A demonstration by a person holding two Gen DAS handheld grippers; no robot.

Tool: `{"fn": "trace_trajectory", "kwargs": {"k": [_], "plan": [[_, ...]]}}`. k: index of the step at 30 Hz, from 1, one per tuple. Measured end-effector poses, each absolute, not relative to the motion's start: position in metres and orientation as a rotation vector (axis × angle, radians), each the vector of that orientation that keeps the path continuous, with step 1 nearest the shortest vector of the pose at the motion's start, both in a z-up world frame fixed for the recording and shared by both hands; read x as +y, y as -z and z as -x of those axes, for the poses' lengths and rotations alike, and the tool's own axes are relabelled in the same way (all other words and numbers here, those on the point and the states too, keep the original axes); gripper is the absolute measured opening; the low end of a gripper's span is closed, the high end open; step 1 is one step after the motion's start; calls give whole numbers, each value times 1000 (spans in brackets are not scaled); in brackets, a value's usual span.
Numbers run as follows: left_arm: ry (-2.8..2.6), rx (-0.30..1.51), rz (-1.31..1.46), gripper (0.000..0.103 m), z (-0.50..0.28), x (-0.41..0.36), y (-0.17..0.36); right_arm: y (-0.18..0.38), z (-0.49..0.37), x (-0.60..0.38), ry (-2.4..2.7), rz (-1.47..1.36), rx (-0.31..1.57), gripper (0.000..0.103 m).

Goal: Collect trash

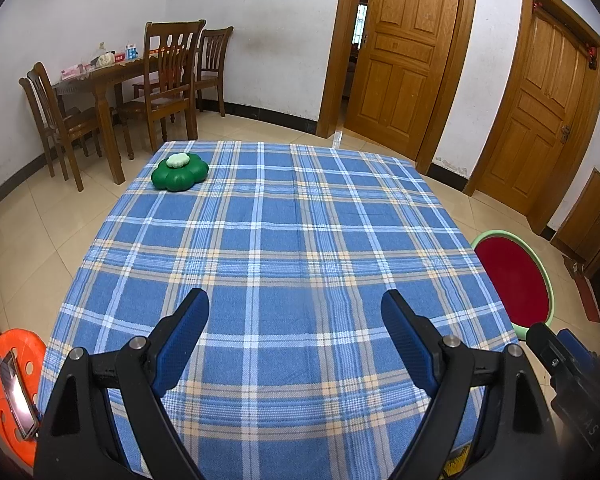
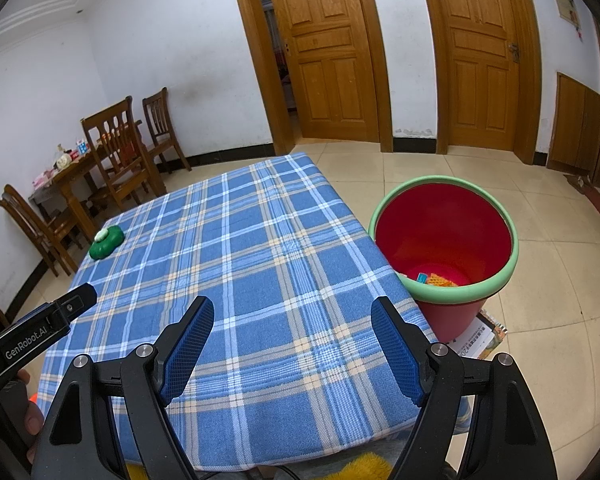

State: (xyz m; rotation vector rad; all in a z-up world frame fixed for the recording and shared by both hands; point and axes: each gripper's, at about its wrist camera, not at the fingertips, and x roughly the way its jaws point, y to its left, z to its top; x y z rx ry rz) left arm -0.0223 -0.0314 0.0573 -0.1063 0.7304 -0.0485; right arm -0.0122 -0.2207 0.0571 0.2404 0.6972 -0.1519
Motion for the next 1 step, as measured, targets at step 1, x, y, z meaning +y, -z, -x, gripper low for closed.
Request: {"fn": "trace_trajectory", "kwargs": {"k": [1], "plan": [[48,731,106,87,22,-31,-57,-57,12,-221,152,-240,698,82]]}}
